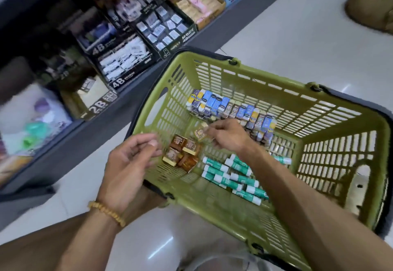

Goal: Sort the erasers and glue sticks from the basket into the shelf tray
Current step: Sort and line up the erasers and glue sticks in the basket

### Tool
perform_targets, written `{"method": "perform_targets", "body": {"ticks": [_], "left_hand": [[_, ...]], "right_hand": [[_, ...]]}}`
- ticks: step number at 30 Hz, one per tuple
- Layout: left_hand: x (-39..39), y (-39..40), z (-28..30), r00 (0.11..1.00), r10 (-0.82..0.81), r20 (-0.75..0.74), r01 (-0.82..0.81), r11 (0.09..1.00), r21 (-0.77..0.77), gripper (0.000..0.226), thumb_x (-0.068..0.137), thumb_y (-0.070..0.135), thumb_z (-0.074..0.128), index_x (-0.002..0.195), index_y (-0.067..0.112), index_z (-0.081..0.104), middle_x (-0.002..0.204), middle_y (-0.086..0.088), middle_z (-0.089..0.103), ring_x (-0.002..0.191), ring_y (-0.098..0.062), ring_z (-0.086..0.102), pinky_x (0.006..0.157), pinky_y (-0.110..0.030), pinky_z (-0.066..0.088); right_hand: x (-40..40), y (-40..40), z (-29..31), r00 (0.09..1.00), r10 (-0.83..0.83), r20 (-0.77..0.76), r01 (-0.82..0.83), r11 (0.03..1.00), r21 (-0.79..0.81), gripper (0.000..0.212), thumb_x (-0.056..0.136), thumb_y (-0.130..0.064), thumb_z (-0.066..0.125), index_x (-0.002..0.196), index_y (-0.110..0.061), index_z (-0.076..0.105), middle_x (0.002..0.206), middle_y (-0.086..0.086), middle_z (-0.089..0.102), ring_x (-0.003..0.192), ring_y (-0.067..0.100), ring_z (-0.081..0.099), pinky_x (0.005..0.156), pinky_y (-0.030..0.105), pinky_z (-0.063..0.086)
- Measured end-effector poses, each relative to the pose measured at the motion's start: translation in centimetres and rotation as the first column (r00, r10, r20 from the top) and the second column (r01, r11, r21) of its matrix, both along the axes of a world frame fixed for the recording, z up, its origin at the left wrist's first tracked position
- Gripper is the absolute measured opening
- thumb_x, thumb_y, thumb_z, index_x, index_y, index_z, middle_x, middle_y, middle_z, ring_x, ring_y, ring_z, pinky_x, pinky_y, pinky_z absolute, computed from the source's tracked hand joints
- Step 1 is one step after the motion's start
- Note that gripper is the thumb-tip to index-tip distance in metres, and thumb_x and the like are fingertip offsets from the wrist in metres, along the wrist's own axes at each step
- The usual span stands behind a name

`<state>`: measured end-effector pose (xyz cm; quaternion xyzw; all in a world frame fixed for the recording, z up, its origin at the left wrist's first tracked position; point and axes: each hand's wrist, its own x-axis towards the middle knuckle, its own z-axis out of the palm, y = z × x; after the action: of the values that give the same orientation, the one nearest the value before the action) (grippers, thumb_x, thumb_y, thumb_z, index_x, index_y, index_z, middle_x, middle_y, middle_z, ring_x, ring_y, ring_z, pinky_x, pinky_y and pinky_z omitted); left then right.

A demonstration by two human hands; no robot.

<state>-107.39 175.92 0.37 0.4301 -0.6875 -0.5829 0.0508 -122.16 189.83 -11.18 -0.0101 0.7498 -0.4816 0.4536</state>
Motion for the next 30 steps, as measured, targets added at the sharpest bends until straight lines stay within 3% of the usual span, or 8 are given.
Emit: {"method": "perform_targets", "body": {"ticks": [6, 10, 15, 17, 20, 23, 28, 30], "left_hand": [[1.7, -1.1, 0.3, 0.995, 0.095, 0.027, -0.095, 0.995, -0.013, 0.014, 0.092, 0.014, 0.06, 0.094, 0.022, 0.071, 0.094, -0.005, 0.073, 0.089, -0.015, 0.07, 0.073, -0.023, 0.051], [1.4, -1.7, 0.1, 0.995, 0.091, 0.039, -0.091, 0.996, -0.013, 0.013, 0.093, 0.015, 0.06, 0.096, 0.022, 0.07, 0.094, -0.005, 0.073, 0.09, -0.015, 0.07, 0.07, -0.018, 0.053], [1.4, -2.4, -0.4, 0.993, 0.115, 0.038, -0.115, 0.993, 0.016, 0.013, 0.093, 0.013, 0.06, 0.098, 0.02, 0.07, 0.094, -0.007, 0.073, 0.089, -0.015, 0.07, 0.069, -0.018, 0.055], [1.4, -2.7, -0.5, 0.993, 0.113, 0.035, -0.114, 0.993, 0.025, 0.013, 0.093, 0.013, 0.06, 0.097, 0.02, 0.07, 0.095, -0.008, 0.072, 0.088, -0.015, 0.07, 0.069, -0.019, 0.056], [1.4, -2.9, -0.7, 0.996, 0.087, 0.037, -0.089, 0.995, 0.034, 0.013, 0.093, 0.015, 0.06, 0.098, 0.022, 0.07, 0.094, -0.003, 0.073, 0.088, -0.013, 0.07, 0.071, -0.021, 0.056], [1.3, -2.8, -0.8, 0.997, 0.063, 0.031, -0.064, 0.997, 0.033, 0.013, 0.093, 0.015, 0.06, 0.099, 0.023, 0.07, 0.094, -0.002, 0.073, 0.088, -0.011, 0.07, 0.071, -0.021, 0.055], [0.1, -1.3, -1.3, 1.0, 0.015, 0.009, -0.015, 0.998, 0.062, 0.013, 0.092, 0.015, 0.061, 0.1, 0.022, 0.068, 0.095, -0.005, 0.072, 0.087, -0.01, 0.07, 0.068, -0.018, 0.053], [-0.8, -0.2, -1.8, 1.0, -0.018, 0.005, 0.018, 0.996, 0.088, 0.013, 0.092, 0.014, 0.062, 0.099, 0.023, 0.068, 0.096, -0.004, 0.072, 0.088, -0.011, 0.069, 0.066, -0.016, 0.053]], "right_hand": [[2.1, -3.9, -1.7, 0.983, 0.174, -0.056, -0.17, 0.982, 0.078, 0.027, 0.098, -0.023, 0.063, 0.103, 0.001, 0.072, 0.092, 0.018, 0.075, 0.077, 0.025, 0.071, 0.087, 0.044, 0.057], [1.6, -6.0, -2.6, 0.975, 0.198, -0.098, -0.187, 0.976, 0.109, 0.021, 0.096, -0.023, 0.065, 0.077, -0.017, 0.07, 0.085, 0.011, 0.075, 0.076, 0.024, 0.073, 0.068, 0.027, 0.06], [2.5, -7.8, -3.4, 0.958, 0.23, -0.171, -0.199, 0.964, 0.178, 0.022, 0.092, -0.023, 0.07, 0.08, -0.005, 0.075, 0.08, 0.012, 0.075, 0.07, 0.022, 0.072, 0.065, 0.023, 0.057], [2.8, -7.9, -3.3, 0.943, 0.264, -0.204, -0.227, 0.956, 0.188, 0.024, 0.093, -0.026, 0.07, 0.078, -0.007, 0.074, 0.075, 0.009, 0.074, 0.07, 0.024, 0.072, 0.062, 0.022, 0.054], [2.9, -7.2, -3.0, 0.937, 0.238, -0.255, -0.2, 0.966, 0.165, 0.03, 0.096, -0.023, 0.064, 0.067, -0.02, 0.065, 0.062, -0.007, 0.064, 0.053, 0.005, 0.061, 0.055, 0.02, 0.047], [2.7, -5.5, -1.8, 0.945, 0.196, -0.262, -0.167, 0.977, 0.132, 0.027, 0.098, -0.016, 0.057, 0.073, -0.022, 0.063, 0.069, -0.014, 0.061, 0.057, 0.0, 0.056, 0.049, 0.011, 0.041], [1.8, -0.9, 0.9, 0.964, 0.102, -0.245, -0.08, 0.992, 0.096, 0.016, 0.1, -0.015, 0.055, 0.09, -0.018, 0.067, 0.074, -0.003, 0.063, 0.063, 0.017, 0.055, 0.063, 0.038, 0.056], [1.1, 1.3, 1.6, 0.96, 0.084, -0.269, -0.05, 0.99, 0.133, 0.016, 0.099, -0.018, 0.056, 0.086, -0.02, 0.066, 0.071, -0.001, 0.063, 0.065, 0.019, 0.057, 0.068, 0.04, 0.056]]}}
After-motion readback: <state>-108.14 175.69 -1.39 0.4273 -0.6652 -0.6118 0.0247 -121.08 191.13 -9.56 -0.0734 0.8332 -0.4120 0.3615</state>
